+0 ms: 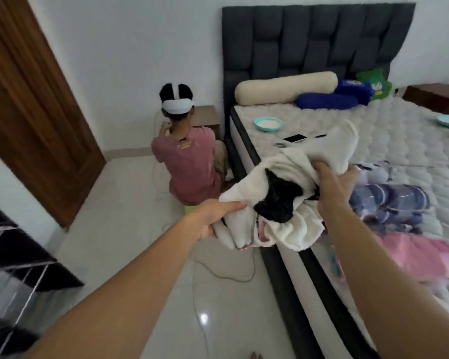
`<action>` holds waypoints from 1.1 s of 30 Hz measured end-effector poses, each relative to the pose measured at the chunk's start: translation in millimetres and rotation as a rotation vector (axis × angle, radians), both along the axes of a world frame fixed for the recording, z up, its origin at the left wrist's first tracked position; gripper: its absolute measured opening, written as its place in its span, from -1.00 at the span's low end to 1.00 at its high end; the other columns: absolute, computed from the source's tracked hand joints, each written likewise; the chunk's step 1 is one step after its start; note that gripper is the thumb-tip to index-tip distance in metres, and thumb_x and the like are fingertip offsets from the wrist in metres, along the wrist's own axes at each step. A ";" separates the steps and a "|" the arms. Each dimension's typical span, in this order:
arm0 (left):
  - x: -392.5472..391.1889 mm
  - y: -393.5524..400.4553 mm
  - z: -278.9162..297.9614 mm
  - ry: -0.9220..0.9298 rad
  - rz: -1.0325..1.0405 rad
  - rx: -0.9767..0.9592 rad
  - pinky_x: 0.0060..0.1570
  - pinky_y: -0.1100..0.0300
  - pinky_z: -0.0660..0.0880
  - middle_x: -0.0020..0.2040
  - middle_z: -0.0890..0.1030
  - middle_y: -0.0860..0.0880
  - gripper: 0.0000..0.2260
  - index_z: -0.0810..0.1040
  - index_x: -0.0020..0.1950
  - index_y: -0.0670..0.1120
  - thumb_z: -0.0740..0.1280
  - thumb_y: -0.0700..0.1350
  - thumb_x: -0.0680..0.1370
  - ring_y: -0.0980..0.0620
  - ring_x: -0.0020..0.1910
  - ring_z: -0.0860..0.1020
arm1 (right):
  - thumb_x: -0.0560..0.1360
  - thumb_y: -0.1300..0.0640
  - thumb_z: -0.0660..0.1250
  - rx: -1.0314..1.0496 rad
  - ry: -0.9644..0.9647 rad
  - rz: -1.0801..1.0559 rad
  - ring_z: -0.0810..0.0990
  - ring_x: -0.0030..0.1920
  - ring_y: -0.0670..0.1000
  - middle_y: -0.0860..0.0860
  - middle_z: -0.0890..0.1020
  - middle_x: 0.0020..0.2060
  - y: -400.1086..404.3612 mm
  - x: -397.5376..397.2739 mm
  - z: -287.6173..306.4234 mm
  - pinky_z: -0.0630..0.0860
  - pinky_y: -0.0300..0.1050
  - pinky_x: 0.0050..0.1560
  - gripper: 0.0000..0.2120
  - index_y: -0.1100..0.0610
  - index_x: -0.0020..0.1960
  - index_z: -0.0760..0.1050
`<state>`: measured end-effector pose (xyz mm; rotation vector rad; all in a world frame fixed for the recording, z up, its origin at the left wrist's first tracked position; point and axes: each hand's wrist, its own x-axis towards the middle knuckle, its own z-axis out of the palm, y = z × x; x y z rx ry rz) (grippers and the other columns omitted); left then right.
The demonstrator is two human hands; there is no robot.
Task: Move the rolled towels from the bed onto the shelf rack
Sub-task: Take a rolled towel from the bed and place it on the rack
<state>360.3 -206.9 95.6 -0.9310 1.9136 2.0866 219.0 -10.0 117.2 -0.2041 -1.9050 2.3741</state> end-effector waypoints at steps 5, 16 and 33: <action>58.9 -76.5 18.1 0.114 0.265 0.059 0.02 0.09 0.57 0.07 0.67 -0.07 -0.62 0.58 0.15 -0.15 0.49 0.00 0.42 -0.01 0.02 0.62 | 0.20 0.06 0.52 0.029 0.176 0.291 0.62 0.00 -0.01 -0.04 0.58 -0.03 -118.7 19.6 41.5 0.62 0.11 0.09 -0.36 0.06 0.20 0.32; 110.5 -224.0 0.6 0.502 0.695 0.100 0.32 -0.14 0.43 0.26 0.61 -0.07 -0.46 0.46 0.36 -0.03 0.49 0.00 0.41 -0.10 0.27 0.55 | 0.17 -0.17 0.51 0.190 0.594 0.793 0.56 0.11 -0.03 -0.11 0.51 0.09 -373.9 46.7 106.1 0.56 0.09 0.15 -0.17 0.03 0.33 0.26; 248.7 -423.0 -43.1 0.500 1.111 0.079 0.30 -0.18 0.43 0.29 0.59 -0.11 -0.21 0.39 0.41 -0.02 0.62 -0.01 0.24 -0.16 0.29 0.53 | 0.27 0.04 0.53 0.178 0.818 1.444 0.49 0.15 0.03 0.04 0.49 0.18 -713.4 223.1 87.8 0.47 -0.05 0.14 -0.25 0.10 0.36 0.27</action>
